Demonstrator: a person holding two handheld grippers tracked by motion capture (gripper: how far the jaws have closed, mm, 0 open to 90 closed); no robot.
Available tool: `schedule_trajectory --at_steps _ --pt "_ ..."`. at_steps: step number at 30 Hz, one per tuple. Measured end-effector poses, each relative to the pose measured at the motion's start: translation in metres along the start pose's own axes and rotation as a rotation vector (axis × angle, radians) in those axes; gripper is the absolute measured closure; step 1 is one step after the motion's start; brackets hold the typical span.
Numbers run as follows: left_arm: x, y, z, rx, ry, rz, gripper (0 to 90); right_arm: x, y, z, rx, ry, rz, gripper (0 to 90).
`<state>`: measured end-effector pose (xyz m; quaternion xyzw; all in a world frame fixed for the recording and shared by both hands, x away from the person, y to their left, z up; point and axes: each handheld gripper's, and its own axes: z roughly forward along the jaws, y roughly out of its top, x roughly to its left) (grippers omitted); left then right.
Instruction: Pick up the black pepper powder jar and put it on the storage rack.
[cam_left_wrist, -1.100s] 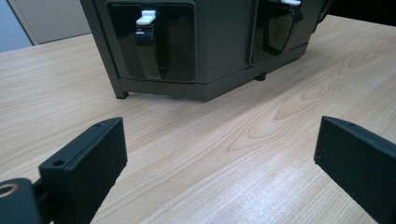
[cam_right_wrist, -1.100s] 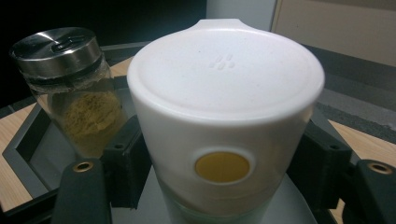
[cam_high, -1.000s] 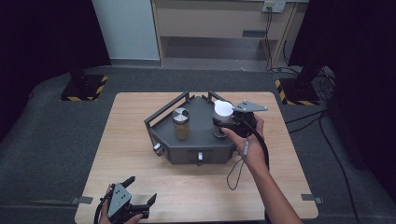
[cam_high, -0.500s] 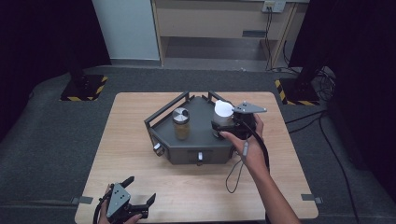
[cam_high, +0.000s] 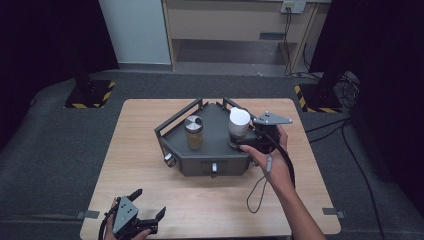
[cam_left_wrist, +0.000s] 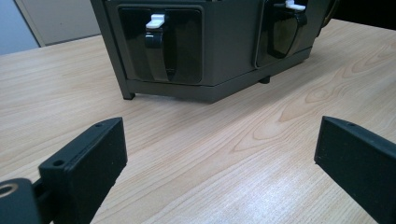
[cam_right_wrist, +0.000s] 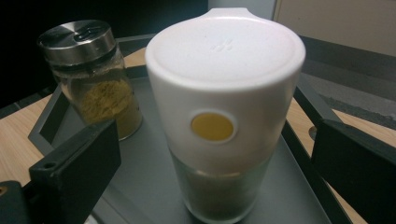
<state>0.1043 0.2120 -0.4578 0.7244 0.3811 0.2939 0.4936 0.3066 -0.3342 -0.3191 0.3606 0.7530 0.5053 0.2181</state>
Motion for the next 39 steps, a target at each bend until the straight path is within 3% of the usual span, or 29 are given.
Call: schedule_trajectory --at_steps 20,39 --pt "0.001 0.0 -0.002 0.003 0.009 0.001 1.3 0.002 -0.026 -0.04 -0.041 0.04 0.008 2.2" --pt "0.002 -0.001 -0.001 0.01 0.014 -0.001 1.3 0.0 -0.055 -0.067 -0.07 0.021 0.02 2.2"
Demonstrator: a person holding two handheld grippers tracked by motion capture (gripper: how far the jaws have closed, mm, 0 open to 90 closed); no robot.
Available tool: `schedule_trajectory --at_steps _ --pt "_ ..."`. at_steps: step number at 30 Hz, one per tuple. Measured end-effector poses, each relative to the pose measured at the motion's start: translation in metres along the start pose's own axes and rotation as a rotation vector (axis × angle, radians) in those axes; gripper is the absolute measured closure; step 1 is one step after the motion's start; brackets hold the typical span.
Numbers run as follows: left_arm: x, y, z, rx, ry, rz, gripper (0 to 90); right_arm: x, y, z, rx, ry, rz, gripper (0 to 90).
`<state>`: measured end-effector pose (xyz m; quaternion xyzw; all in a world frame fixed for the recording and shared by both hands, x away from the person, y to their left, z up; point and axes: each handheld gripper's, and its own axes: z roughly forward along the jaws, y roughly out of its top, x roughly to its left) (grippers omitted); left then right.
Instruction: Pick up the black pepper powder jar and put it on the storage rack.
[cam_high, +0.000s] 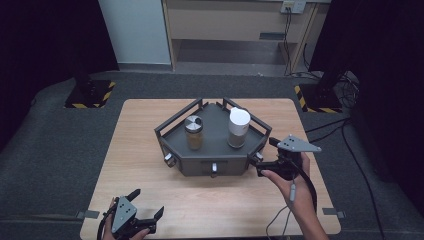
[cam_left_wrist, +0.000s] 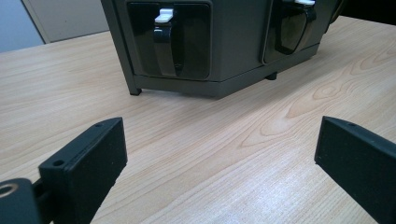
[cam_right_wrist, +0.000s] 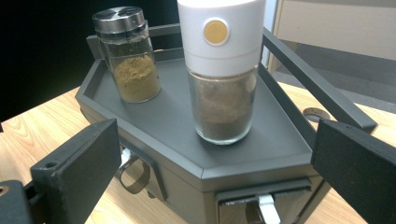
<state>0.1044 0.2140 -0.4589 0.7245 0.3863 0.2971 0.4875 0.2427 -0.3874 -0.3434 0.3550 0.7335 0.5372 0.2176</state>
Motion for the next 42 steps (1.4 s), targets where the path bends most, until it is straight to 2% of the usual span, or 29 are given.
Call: schedule_trajectory --at_steps 20,42 --pt "-0.001 0.0 0.003 0.008 0.002 0.004 1.3 -0.001 -0.037 -0.028 -0.002 -0.023 0.031 2.3" --pt "-0.002 -0.001 0.006 0.019 0.012 0.004 1.3 -0.004 -0.08 -0.044 0.016 -0.048 0.068 2.3"
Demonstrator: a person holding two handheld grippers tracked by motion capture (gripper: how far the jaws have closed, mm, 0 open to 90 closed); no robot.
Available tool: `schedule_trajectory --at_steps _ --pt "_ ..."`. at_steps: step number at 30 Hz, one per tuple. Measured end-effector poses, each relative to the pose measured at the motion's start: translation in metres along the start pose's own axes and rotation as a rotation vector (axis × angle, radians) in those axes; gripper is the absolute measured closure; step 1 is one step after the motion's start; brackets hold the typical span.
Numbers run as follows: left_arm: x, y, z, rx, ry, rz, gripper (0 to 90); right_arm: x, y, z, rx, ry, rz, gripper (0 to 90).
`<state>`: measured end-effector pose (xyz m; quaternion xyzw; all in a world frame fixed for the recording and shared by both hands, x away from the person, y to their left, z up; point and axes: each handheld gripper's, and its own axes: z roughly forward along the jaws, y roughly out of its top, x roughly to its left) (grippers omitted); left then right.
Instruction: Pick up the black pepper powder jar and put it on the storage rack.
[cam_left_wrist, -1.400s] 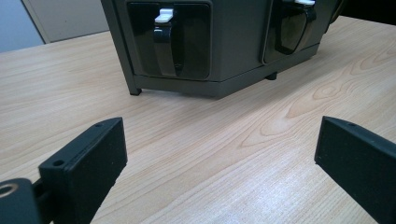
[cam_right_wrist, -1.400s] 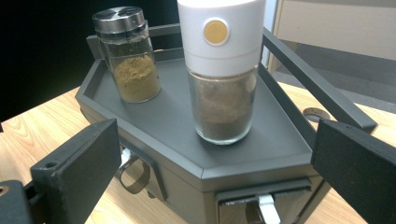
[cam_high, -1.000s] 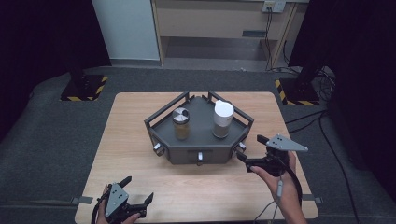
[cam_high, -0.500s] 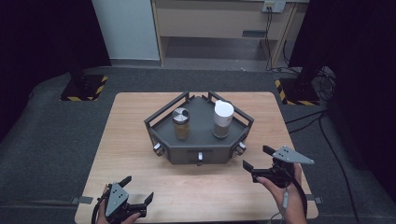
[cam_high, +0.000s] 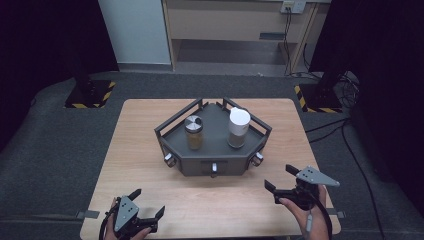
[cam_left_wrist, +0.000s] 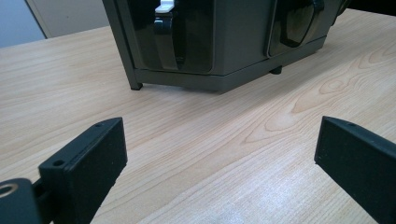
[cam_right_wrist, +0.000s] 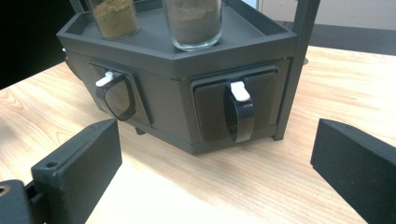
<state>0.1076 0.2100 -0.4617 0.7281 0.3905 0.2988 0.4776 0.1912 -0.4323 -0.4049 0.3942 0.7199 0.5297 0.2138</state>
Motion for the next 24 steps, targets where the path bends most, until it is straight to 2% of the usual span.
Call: schedule_trajectory --at_steps 7,24 --pt "0.0 0.0 0.002 0.001 -0.003 0.003 1.4 -0.001 -0.007 -0.003 0.005 -0.011 0.007 2.4" --pt "-0.001 -0.001 0.001 -0.009 0.005 -0.004 1.5 0.006 -0.02 -0.004 0.001 -0.009 -0.019 2.4"
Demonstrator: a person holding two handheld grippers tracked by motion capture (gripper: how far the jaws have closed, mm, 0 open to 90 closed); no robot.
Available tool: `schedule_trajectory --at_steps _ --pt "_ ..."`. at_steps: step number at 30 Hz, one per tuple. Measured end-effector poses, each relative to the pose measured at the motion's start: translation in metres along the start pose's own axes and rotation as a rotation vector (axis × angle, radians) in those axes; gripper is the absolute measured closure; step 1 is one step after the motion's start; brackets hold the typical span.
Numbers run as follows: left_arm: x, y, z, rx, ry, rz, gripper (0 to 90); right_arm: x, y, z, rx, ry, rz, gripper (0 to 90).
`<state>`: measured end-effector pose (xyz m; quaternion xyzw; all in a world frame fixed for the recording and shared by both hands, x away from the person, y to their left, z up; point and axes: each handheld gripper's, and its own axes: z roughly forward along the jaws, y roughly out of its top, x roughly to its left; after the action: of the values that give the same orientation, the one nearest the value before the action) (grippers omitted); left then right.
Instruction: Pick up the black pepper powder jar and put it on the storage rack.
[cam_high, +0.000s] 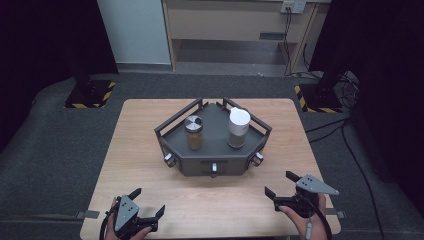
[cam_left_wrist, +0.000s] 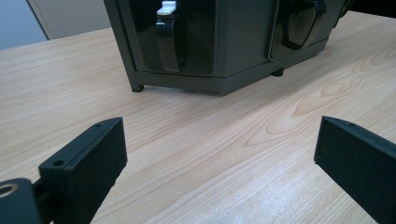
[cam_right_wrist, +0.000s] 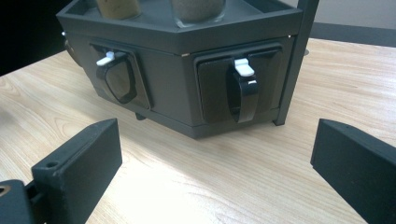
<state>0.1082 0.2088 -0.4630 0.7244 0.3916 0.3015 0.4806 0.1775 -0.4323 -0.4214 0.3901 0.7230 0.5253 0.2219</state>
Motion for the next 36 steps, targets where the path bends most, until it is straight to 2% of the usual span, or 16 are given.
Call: schedule_trajectory --at_steps 21,36 --pt "0.0 -0.001 -0.007 -0.011 0.02 -0.004 1.6 -0.005 -0.019 -0.003 -0.011 -0.016 0.03 2.5" --pt "-0.002 -0.001 -0.008 -0.017 0.024 -0.006 1.5 -0.002 -0.027 -0.005 -0.012 -0.012 0.026 2.5"
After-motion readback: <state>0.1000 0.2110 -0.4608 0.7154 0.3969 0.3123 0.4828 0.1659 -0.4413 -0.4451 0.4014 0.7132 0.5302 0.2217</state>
